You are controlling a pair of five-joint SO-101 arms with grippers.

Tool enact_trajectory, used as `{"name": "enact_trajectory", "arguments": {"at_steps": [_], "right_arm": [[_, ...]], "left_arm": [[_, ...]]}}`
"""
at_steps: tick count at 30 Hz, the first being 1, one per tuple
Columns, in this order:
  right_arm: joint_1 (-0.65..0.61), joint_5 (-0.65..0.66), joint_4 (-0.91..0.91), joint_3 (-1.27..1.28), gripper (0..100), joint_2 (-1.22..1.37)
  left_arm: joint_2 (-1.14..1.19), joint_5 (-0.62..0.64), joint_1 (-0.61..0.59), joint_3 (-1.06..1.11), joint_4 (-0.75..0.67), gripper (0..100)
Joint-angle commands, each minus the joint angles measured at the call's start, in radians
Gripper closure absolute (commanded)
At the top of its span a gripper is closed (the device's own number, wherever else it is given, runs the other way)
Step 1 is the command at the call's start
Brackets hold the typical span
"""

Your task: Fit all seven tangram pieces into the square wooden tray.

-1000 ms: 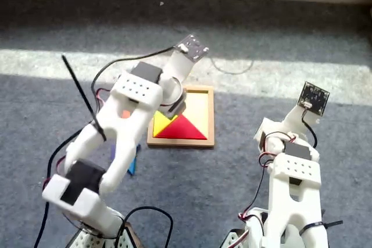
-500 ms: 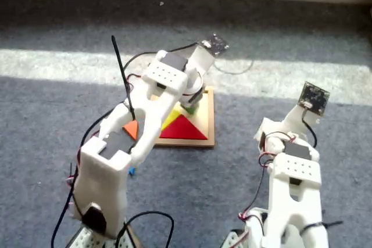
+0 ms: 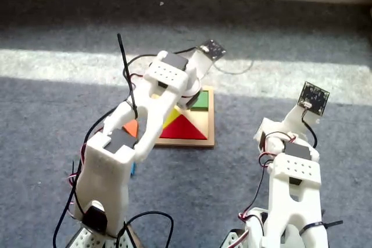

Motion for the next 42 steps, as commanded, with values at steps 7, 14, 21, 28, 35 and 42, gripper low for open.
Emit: {"name": "enact_trajectory", "arguments": {"at_steps": [7, 14, 21, 28, 35, 42], "right_arm": [[0.002, 0.014, -0.018, -0.015, 98.8, -0.030], [0.002, 0.014, -0.018, -0.015, 98.8, -0.030], [0.002, 0.014, -0.018, -0.015, 98.8, -0.030], [0.002, 0.014, -0.018, -0.015, 98.8, -0.030], [0.002, 0.014, -0.018, -0.013, 98.8, -0.030], [0.002, 0.014, -0.018, -0.013, 98.8, -0.030]], "left_arm": [[-0.076, 0.204, 0.028, -0.044, -0.078, 89], [0.048, 0.264, 0.084, -0.053, -0.189, 90], [0.084, 0.258, 0.093, -0.045, -0.178, 90], [0.076, 0.192, 0.076, -0.068, 0.014, 90], [0.076, 0.157, -0.035, -0.108, -0.011, 90], [0.077, 0.069, -0.091, -0.151, -0.017, 89]]}}
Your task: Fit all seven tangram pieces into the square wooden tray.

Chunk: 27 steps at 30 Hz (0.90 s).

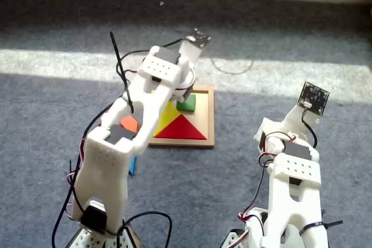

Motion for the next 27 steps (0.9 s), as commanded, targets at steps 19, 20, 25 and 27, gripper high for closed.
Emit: {"name": "enact_trajectory", "arguments": {"at_steps": [19, 20, 25, 27], "right_arm": [[0.002, 0.011, -0.114, -0.005, 98.8, -0.030], [0.002, 0.011, -0.114, -0.005, 98.8, -0.030], [0.002, 0.011, -0.114, -0.005, 98.8, -0.030], [0.002, 0.011, -0.114, -0.005, 98.8, -0.030]], "left_arm": [[-0.050, 0.017, 0.105, -0.065, 0.015, 97], [-0.050, 0.018, 0.120, -0.064, 0.015, 97], [-0.050, 0.098, 0.166, -0.065, 0.008, 97], [-0.048, 0.101, 0.173, -0.045, -0.018, 97]]}}
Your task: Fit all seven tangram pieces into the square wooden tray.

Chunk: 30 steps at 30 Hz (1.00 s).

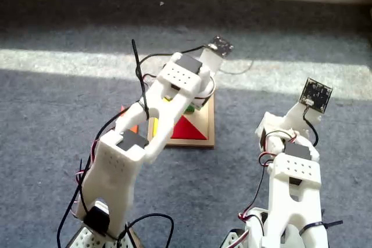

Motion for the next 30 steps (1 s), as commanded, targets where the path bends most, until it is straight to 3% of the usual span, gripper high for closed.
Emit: {"name": "enact_trajectory", "arguments": {"at_steps": [1, 9, 16, 25, 30], "right_arm": [[0.002, 0.011, -0.022, -0.005, 98.8, -0.030], [0.004, 0.011, -0.022, -0.005, 98.8, -0.030], [0.004, 0.011, -0.021, -0.004, 98.8, -0.030], [0.004, 0.011, -0.021, -0.004, 98.8, -0.030], [0.004, 0.011, -0.022, -0.004, 98.8, -0.030]], "left_arm": [[-0.050, 0.028, 0.036, -0.001, -0.043, 97], [-0.051, 0.021, 0.091, 0.125, -0.060, 97], [-0.061, 0.018, -0.021, 0.120, -0.049, 97], [-0.061, -0.206, -0.067, 0.117, 0.003, 97], [-0.107, -0.213, -0.110, 0.097, 0.040, 97]]}}
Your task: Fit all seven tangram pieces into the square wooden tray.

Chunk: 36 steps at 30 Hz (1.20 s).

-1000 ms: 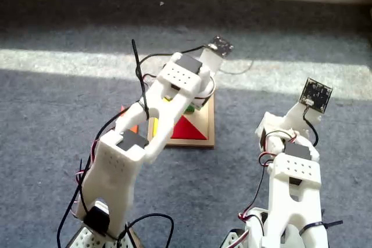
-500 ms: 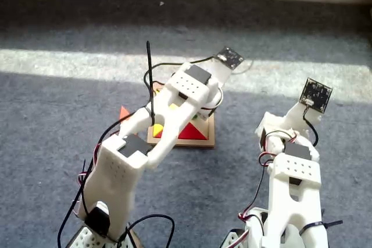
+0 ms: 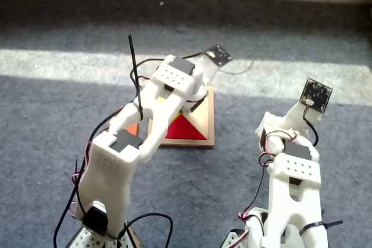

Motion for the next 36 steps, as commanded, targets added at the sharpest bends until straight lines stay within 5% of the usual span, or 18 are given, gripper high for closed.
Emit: {"name": "enact_trajectory", "arguments": {"at_steps": [1, 14, 24, 33, 36], "right_arm": [[0.004, 0.011, -0.022, -0.004, 98.8, -0.030], [0.002, 0.011, -0.025, 0.013, 98.8, -0.028], [0.002, 0.011, -0.025, 0.021, 98.8, -0.028], [0.002, 0.011, -0.025, 0.022, 98.8, -0.028], [0.002, 0.011, -0.025, 0.022, 98.8, -0.028]], "left_arm": [[-0.093, -0.014, -0.050, -0.021, 0.061, 97], [-0.547, 0.043, -0.114, 0.257, 0.081, 99], [-1.004, 0.043, -0.122, 0.780, 0.064, 98], [-1.362, 0.029, -0.321, 1.181, 0.000, 74], [-1.425, -0.092, -0.386, 1.248, 0.002, 72]]}}
